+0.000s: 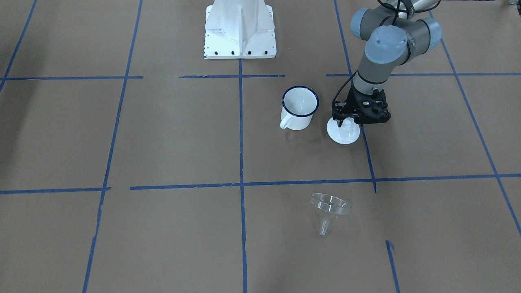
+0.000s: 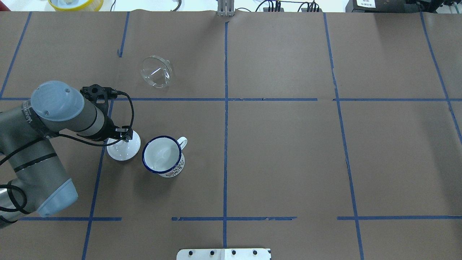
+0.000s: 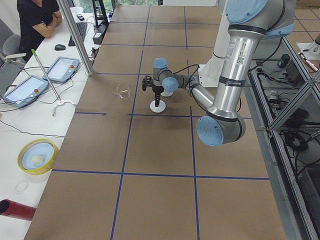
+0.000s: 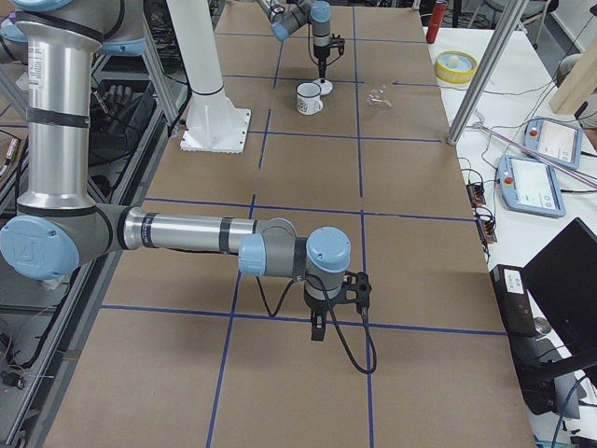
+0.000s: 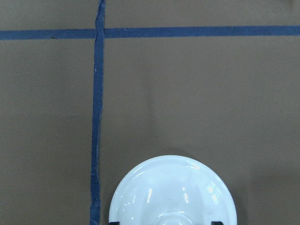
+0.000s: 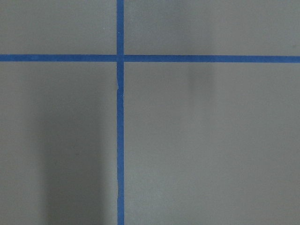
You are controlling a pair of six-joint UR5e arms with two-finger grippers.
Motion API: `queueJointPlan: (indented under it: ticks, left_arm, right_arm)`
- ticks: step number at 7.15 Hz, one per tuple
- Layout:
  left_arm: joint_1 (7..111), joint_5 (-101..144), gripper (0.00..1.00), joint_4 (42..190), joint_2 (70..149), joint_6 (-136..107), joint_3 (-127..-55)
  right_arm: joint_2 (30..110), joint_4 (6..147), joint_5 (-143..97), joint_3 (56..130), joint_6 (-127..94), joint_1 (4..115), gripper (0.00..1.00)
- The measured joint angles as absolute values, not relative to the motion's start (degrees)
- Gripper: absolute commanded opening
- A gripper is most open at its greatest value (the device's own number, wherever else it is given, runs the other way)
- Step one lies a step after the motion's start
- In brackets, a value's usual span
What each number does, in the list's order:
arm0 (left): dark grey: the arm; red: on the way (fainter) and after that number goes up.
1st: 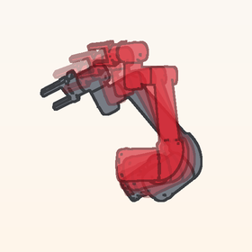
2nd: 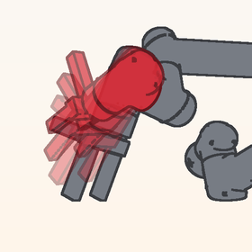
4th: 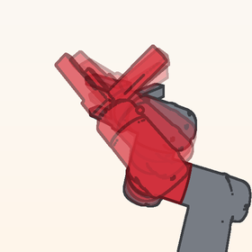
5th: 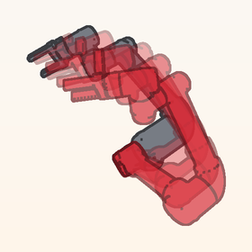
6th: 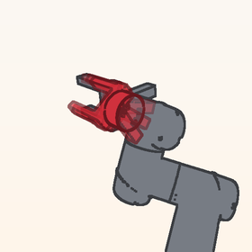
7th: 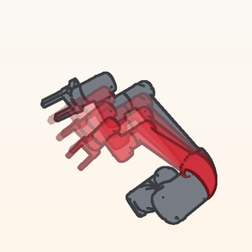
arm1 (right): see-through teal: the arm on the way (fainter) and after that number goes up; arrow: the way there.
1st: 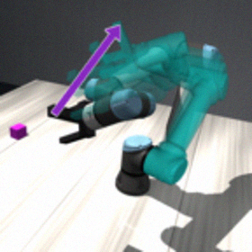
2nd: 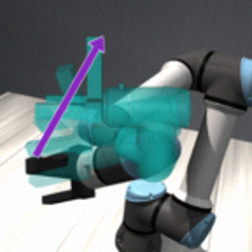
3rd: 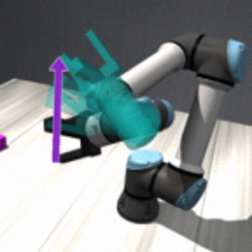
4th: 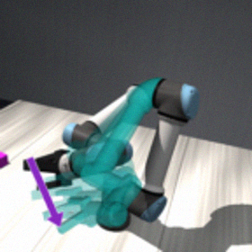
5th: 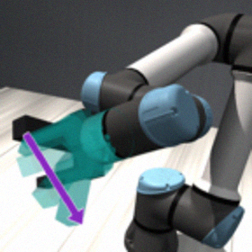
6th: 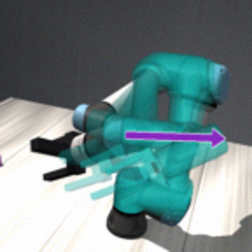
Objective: Remove funnel from cup
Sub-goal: 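Lower the left gripper and grasp the white lid's knob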
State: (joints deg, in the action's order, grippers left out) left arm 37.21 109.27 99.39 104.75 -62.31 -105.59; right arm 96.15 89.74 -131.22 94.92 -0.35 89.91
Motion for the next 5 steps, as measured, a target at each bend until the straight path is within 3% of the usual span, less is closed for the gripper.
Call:
queueJointPlan:
  ticks: [4,5]
  left_arm:
    - [36.98,109.34,0.62,99.41,105.36,-62.31,-104.82]
    - [36.95,109.34,0.56,99.4,105.57,-62.31,-104.46]
  right_arm:
    - [96.15,89.74,-131.22,94.92,-0.35,89.91,1.0]
    - [96.15,89.74,-131.22,94.92,-0.35,89.91,1.0]
